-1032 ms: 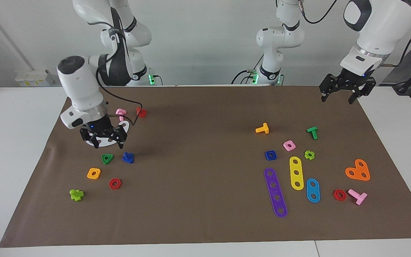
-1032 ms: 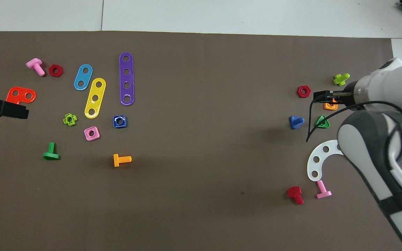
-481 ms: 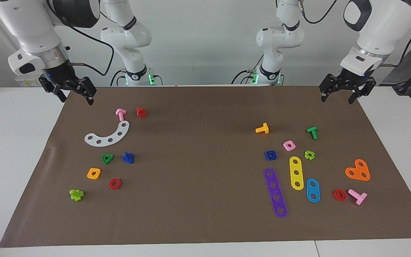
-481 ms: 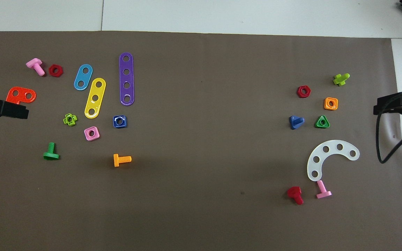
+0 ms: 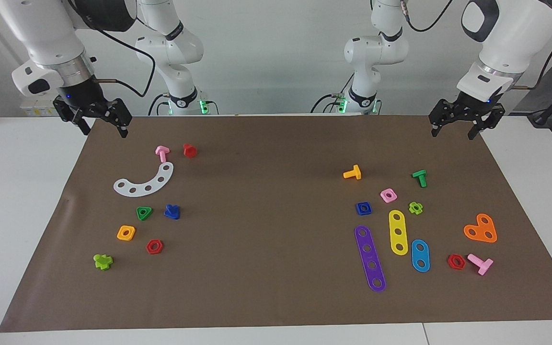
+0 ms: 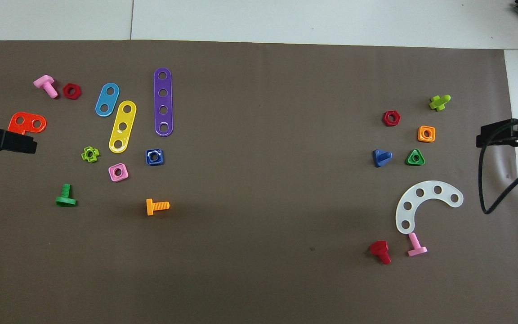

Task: Unscrew and place screws in storage area

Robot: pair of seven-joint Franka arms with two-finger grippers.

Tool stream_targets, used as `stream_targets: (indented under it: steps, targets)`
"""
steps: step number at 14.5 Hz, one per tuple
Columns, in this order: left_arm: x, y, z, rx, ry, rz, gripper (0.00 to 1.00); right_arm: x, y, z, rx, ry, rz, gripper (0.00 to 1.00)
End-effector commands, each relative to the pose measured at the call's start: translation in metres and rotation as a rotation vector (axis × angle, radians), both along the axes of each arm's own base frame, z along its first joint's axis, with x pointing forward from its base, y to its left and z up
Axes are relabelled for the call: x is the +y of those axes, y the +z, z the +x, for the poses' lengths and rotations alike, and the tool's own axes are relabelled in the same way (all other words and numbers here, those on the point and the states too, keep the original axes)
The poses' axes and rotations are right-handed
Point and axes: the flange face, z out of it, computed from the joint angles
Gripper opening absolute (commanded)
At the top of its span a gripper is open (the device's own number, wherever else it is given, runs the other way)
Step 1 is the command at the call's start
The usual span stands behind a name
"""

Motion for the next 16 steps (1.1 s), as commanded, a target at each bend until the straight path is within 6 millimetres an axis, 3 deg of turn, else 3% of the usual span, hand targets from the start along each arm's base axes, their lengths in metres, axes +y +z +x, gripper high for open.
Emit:
stream_targets:
  steps: [1,5,16]
  targets:
    - [0.001,0.005,-0.004,0.007,-0.006,-0.018,1.00,0.014,0.003,-0.001,0.011,0.052,-0.003,1.00]
    - [0.001,0.005,-0.003,0.009,-0.006,-0.018,1.00,0.023,-0.002,-0.002,0.035,0.075,-0.015,1.00]
    - [0.001,0.005,-0.003,0.009,-0.006,-0.018,1.00,0.024,-0.005,-0.006,0.063,0.083,-0.015,1.00]
